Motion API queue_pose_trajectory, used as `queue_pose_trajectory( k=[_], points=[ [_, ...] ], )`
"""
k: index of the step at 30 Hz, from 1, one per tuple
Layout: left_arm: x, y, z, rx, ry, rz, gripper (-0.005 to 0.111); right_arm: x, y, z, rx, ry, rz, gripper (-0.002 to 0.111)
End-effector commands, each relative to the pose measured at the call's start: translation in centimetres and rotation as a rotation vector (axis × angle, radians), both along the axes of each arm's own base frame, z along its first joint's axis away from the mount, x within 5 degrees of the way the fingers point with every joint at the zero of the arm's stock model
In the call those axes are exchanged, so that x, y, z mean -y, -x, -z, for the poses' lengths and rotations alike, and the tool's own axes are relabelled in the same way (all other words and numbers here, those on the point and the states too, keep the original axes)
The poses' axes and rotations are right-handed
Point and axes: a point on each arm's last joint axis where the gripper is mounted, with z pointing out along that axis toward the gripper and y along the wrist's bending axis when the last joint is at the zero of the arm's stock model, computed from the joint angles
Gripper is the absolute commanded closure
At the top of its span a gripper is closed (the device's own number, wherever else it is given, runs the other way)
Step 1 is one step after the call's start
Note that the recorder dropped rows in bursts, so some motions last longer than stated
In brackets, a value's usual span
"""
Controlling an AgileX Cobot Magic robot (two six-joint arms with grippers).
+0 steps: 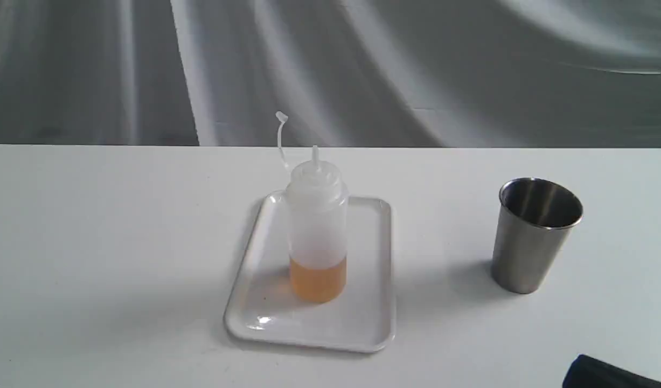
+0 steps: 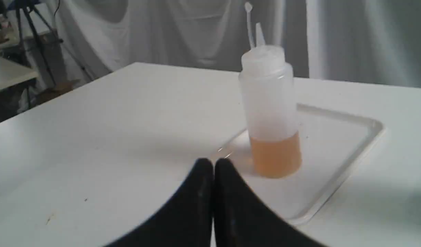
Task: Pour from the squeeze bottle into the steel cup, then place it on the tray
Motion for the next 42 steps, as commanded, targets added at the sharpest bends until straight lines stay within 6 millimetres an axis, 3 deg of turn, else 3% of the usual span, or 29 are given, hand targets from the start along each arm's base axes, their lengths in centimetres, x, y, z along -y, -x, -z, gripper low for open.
queue_pose_trajectory(
  k=[1,13,17,30,42],
  points=[
    [0.0,0.0,0.1,0.006,0.003,-0.002,0.107,0.6,0.1,-0.3,0.028,-0.028,0.051,0.108],
    [0.0,0.0,0.1,0.006,0.006,-0.002,0.107,2.9,0.6,-1.6,0.161,-0.081,0.266,0.108],
    [0.0,0.0,0.1,0.006,0.004,-0.002,0.107,3.5,1.1,-1.9,0.237,-0.016,0.319,0.108],
    [0.0,0.0,0.1,0.006,0.006,-0.002,0.107,5.2,2.3,0.8,-0.014,0.090,0.539,0.108],
    [0.0,0.0,0.1,0.006,0.004,-0.002,0.107,6.0,2.9,1.8,-0.104,0.168,0.652,0.108]
  ],
)
